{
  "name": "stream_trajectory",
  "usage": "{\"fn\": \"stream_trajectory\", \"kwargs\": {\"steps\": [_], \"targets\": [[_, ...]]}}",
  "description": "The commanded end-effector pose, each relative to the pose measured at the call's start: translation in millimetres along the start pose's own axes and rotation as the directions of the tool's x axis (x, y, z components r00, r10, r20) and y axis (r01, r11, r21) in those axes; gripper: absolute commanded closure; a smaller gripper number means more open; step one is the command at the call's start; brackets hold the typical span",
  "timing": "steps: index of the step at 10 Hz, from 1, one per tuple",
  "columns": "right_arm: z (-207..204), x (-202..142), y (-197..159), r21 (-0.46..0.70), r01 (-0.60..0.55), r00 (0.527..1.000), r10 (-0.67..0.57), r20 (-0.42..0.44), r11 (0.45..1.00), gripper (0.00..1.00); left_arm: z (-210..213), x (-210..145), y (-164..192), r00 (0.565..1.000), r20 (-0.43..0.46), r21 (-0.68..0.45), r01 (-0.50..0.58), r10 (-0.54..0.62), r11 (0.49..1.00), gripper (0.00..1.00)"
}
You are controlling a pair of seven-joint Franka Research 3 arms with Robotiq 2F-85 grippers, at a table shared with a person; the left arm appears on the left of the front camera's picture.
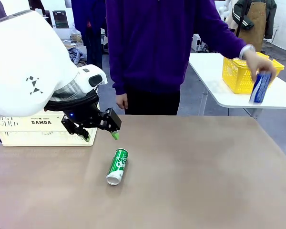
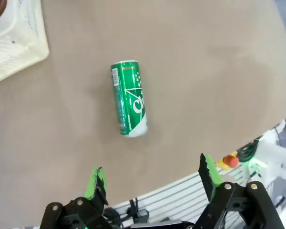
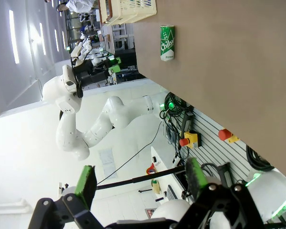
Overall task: Place the drinks into the Shopping basket.
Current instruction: Pick up one drink and place it into the Shopping basket.
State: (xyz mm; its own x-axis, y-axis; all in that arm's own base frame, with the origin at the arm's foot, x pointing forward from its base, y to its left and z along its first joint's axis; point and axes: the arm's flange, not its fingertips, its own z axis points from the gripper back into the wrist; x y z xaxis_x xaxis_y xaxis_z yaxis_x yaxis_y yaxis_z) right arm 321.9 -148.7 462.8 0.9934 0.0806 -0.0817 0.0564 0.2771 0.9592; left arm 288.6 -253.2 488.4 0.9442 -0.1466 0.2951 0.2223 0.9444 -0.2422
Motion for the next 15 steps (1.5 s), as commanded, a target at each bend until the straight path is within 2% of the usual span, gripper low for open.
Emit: {"fn": "stream_trajectory", "kwargs": {"steps": [1,2,4,6,10,12,13,14,15], "targets": [[1.3,-2.3,3.9,-0.001,0.013,1.0,-0.013,-0.006,1.0,0.0,-12.6,20.7,6.8,0.998,0.029,0.077,-0.053,0.051,0.996,0.0],[1.3,-2.3,3.9,-0.001,0.013,1.0,-0.013,-0.006,1.0,0.0,-25.1,41.0,17.0,0.995,0.033,0.087,-0.097,0.094,0.991,0.0],[1.3,-2.3,3.9,-0.001,0.013,1.0,-0.013,-0.006,1.0,0.0,-48.5,64.6,28.7,0.997,0.002,0.074,-0.076,0.076,0.994,0.0],[1.3,-2.3,3.9,-0.001,0.013,1.0,-0.013,-0.006,1.0,0.0,-82.4,84.8,40.8,0.995,-0.078,0.045,-0.066,0.069,0.997,0.0],[1.3,-2.3,3.9,-0.001,0.013,1.0,-0.013,-0.006,1.0,0.0,-139.3,93.7,42.0,0.968,-0.244,0.011,-0.047,0.049,0.999,0.0],[0.0,0.0,0.0,0.0,0.0,1.0,0.0,0.0,1.0,0.0,-164.0,89.8,36.0,0.955,-0.294,0.028,-0.025,0.032,0.999,0.0],[61.4,0.9,19.3,-0.08,-0.076,0.96,0.095,0.265,0.994,0.0,-179.0,92.8,37.3,0.945,-0.326,0.016,-0.018,0.022,1.0,0.0],[101.3,-10.9,30.2,-0.085,-0.109,0.939,0.131,0.317,0.99,0.0,-190.2,96.0,36.4,0.936,-0.352,0.019,-0.021,0.026,1.0,0.0],[116.7,-15.6,31.4,-0.112,-0.1,0.938,0.131,0.32,0.989,0.0,-196.5,99.1,35.2,0.936,-0.351,0.027,-0.017,0.026,0.999,0.0]]}}
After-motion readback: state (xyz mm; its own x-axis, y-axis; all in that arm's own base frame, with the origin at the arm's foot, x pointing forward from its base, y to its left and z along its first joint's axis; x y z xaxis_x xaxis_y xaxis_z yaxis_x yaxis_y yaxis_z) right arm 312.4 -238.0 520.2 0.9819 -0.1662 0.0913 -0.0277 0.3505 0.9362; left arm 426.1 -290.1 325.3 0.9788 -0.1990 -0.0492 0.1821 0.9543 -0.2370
